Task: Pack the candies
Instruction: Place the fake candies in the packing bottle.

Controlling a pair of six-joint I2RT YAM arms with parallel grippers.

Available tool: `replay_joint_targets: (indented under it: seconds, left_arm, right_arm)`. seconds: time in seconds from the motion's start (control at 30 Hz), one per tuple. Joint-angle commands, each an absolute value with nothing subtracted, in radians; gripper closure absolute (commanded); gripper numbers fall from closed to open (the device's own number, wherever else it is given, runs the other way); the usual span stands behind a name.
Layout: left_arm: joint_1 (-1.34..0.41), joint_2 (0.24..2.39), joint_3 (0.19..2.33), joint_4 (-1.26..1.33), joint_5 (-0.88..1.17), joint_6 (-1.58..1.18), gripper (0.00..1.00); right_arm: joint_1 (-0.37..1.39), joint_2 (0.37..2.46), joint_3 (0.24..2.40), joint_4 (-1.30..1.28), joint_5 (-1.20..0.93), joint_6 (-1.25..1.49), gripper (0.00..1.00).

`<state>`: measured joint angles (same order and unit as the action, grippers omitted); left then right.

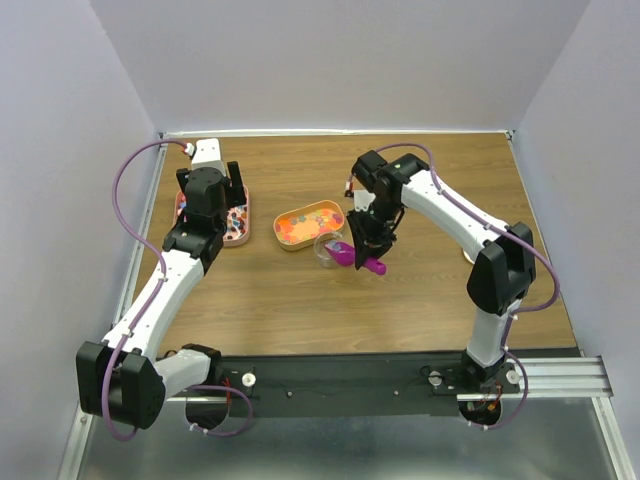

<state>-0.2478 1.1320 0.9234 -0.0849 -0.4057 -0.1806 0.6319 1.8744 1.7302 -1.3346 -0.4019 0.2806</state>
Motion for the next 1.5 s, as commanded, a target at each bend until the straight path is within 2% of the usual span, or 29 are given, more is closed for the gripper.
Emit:
replay_joint_targets:
  seconds: [0.0, 0.57, 1.47]
  left_arm:
    - [-0.236, 1.108, 0.911, -0.063, -0.385, -0.184, 0.19]
    - [-0.232, 1.109, 0.910, -0.061, -0.380, -0.184, 0.19]
    - [-0.230, 1.109, 0.908, -0.060, -0.374, -0.187, 0.19]
  right_arm:
    - [0.614, 1.890, 1.729, -1.390, -0.462, 0.310, 0.99]
    - [0.600, 1.919, 1.701, -1.390, -0.549, 0.370, 0.99]
    - [0.523, 1.832, 1.649, -1.391, -0.695, 0.433, 0.99]
